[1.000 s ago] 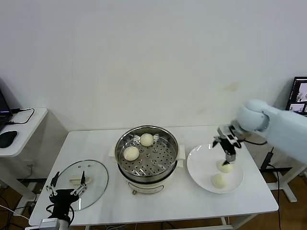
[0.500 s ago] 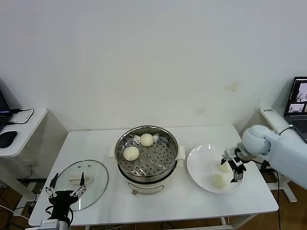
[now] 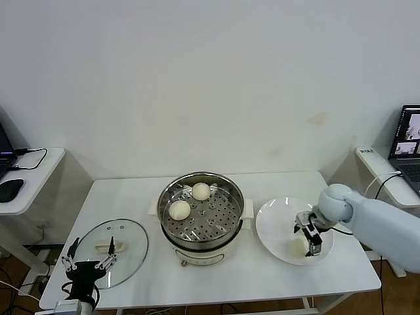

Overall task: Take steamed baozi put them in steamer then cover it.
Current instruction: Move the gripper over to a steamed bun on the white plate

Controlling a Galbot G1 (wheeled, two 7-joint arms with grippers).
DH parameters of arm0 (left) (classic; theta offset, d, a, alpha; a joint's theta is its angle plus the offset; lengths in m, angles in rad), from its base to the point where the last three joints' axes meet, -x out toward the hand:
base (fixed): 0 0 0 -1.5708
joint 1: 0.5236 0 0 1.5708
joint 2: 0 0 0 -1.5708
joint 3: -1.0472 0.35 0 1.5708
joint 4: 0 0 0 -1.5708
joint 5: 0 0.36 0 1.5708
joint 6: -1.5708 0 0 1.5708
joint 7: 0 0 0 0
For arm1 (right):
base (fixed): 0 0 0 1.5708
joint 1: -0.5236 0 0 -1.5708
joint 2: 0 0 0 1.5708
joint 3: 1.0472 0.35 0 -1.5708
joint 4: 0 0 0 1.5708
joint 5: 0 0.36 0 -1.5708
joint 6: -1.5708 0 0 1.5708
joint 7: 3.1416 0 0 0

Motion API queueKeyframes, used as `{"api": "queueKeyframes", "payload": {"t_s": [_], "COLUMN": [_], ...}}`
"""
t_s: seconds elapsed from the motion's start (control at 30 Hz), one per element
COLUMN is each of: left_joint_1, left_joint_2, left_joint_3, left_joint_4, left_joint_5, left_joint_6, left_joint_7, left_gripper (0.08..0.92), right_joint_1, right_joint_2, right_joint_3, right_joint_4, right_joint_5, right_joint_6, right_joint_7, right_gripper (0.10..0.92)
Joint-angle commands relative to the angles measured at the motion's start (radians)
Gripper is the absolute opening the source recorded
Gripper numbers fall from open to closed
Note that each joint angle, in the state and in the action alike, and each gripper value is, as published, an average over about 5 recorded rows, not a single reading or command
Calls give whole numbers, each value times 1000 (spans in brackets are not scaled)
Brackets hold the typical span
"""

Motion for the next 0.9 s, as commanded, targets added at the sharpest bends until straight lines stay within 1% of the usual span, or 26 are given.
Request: {"api": "queueKeyframes", "payload": {"t_s": [0.03,0.13,0.23,0.5,0.9], "left_joint_1": [-2,-2,-1,0,-10], "left_joint_2": [-2,-3,-5,-8,-4], "left_joint_3": [3,4,5,4,11], "left_joint_4": [4,5,5,2,5], "left_joint_5": [0,0,-1,0,-4], "left_joint_6": [0,0,0,-1,-2], "left_joint_7": [0,0,0,0,0], "left_gripper": [823,823,823,823,823], "right_joint_1": [-29,-30,-32,-25,79], "right_joint_2": [35,29,25,16,-77], "right_joint_3": [16,18,21,32,10], "right_joint_4": [-25,-24,-24,-11,63], "right_joint_5": [-17,-23,-27,-21,40], "right_joint_6": [-23,-30,-31,-29,-32], "right_joint_7": [9,8,5,-5,-25], "right_gripper": [783,739,713,663,589]}}
